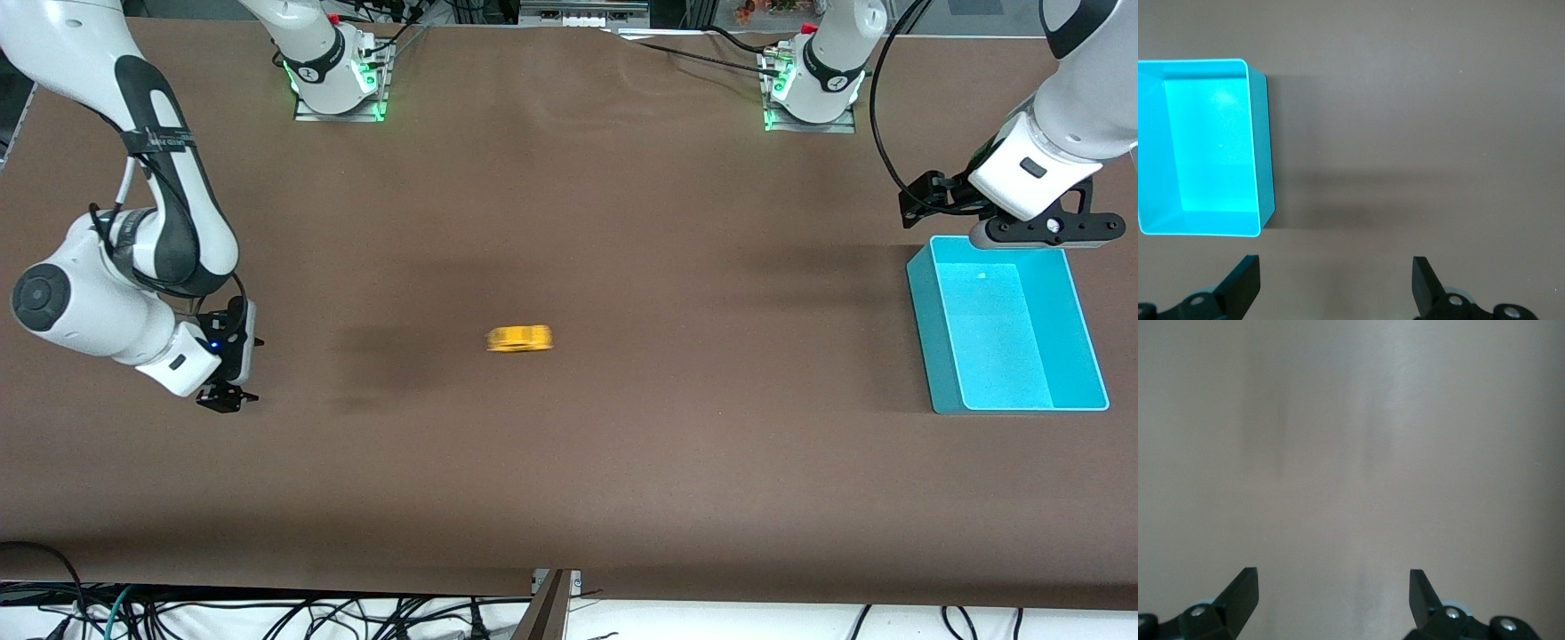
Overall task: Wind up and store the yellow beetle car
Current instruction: 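Open the right gripper, letting the car roll toward the cyan bin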
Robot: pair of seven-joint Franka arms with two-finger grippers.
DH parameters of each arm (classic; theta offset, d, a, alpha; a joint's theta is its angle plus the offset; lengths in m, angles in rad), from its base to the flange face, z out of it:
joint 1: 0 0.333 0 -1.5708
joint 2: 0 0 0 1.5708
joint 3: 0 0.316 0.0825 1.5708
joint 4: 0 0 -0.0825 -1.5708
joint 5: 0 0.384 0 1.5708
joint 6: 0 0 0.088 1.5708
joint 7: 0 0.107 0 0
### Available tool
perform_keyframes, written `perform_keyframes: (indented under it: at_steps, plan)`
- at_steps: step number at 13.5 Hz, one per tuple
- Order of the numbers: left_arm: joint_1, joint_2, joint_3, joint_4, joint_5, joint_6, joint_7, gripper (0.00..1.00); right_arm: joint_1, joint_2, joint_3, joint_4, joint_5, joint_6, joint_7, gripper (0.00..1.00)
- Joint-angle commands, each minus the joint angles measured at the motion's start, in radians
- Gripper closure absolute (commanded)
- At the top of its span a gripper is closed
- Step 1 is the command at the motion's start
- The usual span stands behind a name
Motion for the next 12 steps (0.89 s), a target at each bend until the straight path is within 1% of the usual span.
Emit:
perform_keyframes:
  at_steps: [1, 5, 8, 9, 12]
  plan:
    - [0.003, 0.028, -0.008, 0.031, -0.017, -0.049, 0.006, 0.00, 0.008, -0.023, 0.007, 0.077, 0.012, -0.112, 0.149, 0.00]
    - [-0.006, 0.034, -0.008, 0.031, -0.017, -0.050, 0.008, 0.00, 0.011, -0.088, 0.007, 0.092, 0.015, -0.152, 0.362, 0.00]
    - [-0.006, 0.042, -0.009, 0.031, -0.017, -0.056, 0.011, 0.00, 0.010, -0.115, 0.004, 0.105, 0.021, -0.222, 0.498, 0.00]
    - [-0.006, 0.045, -0.009, 0.030, -0.018, -0.062, 0.011, 0.00, 0.010, -0.118, 0.005, 0.134, 0.023, -0.250, 0.556, 0.00]
    - [-0.009, 0.068, -0.011, 0.031, -0.018, -0.075, 0.012, 0.00, 0.017, -0.114, 0.007, 0.222, 0.012, -0.340, 0.876, 0.00]
